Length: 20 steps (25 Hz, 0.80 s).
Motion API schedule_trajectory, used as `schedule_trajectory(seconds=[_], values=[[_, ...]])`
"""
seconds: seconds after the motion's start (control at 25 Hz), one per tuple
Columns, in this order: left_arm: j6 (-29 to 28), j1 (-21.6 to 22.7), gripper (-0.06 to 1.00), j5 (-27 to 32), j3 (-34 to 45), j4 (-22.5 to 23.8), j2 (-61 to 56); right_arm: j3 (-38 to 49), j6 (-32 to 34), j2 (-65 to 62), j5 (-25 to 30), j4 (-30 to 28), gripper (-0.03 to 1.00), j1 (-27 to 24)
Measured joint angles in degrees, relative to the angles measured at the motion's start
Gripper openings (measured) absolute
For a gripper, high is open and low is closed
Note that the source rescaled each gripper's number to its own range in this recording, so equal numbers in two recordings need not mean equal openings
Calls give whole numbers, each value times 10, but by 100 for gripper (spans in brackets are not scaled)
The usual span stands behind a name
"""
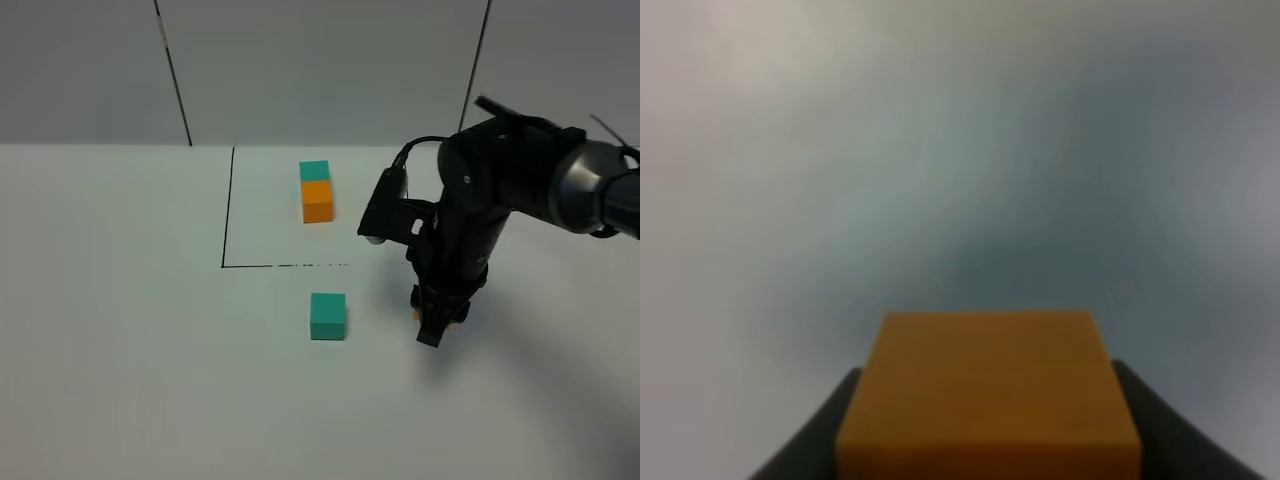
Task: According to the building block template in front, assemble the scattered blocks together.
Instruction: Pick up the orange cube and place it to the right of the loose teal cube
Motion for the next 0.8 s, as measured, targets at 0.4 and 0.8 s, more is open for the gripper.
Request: schedule_trajectory(seconds=[0.4,0.8], values=[[0,0,44,0,0,0,0,-118,-65,102,76,-37,0,46],[0,0,44,0,0,0,0,-179,-140,147,80,0,0,63]])
